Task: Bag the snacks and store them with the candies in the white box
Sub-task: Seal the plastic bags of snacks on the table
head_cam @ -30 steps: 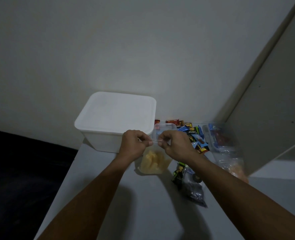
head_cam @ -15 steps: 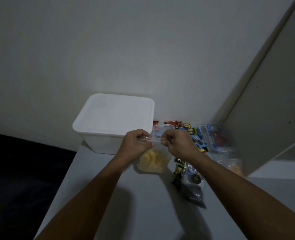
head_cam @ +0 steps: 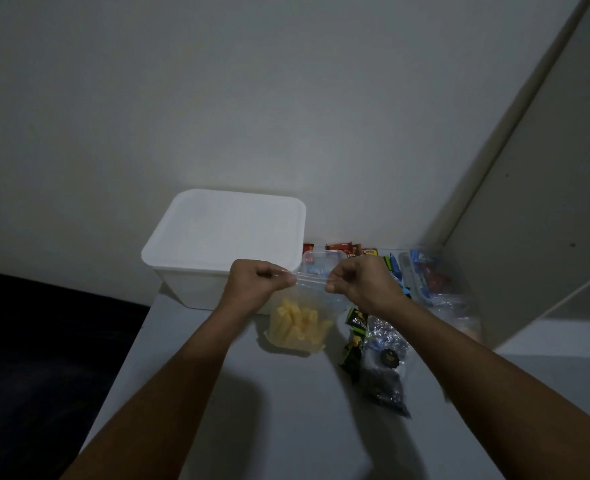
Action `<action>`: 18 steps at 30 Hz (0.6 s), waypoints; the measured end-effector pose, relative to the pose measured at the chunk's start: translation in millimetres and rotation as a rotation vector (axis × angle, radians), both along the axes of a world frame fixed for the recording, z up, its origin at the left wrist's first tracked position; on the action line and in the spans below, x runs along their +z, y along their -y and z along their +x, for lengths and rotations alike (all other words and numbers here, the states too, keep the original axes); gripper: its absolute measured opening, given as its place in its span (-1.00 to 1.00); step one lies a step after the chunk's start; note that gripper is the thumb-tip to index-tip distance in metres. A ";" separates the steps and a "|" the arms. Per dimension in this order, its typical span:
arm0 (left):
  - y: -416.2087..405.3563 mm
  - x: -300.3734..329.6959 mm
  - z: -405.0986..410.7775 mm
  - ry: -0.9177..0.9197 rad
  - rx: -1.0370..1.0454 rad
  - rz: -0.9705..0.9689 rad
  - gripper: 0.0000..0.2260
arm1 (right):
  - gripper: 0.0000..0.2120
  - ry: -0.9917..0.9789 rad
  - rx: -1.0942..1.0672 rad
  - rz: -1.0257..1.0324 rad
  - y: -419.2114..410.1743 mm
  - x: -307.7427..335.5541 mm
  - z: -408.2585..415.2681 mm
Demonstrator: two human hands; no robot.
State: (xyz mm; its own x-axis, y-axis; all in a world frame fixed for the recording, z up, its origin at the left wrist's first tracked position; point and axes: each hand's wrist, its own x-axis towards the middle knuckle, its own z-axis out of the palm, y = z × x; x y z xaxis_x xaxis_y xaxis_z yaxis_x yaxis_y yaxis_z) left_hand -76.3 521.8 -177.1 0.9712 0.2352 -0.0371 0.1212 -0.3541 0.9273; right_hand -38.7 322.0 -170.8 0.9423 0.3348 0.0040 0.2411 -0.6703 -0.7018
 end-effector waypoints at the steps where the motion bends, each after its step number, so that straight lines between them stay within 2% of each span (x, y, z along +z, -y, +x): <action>1: -1.7 0.8 0.0 -0.006 0.012 -0.008 -0.90 | -0.93 -0.007 0.012 0.010 1.6 0.2 0.3; 15: -14.4 -6.9 1.9 -0.007 0.070 -0.116 -0.90 | -0.92 -0.046 0.067 -0.076 6.9 9.0 3.7; 17: -10.1 -10.2 0.9 0.008 0.141 -0.067 -0.85 | -0.93 -0.053 0.083 -0.076 6.3 8.6 3.0; 18: -8.2 -12.7 0.6 0.010 0.218 0.018 -0.77 | -0.93 -0.056 0.083 -0.069 6.5 7.4 2.3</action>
State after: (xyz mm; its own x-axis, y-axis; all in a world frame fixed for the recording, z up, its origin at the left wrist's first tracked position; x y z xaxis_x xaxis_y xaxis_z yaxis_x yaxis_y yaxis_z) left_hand -75.7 530.0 -189.8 0.8977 0.4402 -0.0217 0.1877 -0.3372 0.9226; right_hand -36.4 315.5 -163.4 0.9096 0.4089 -0.0739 0.2590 -0.6971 -0.6686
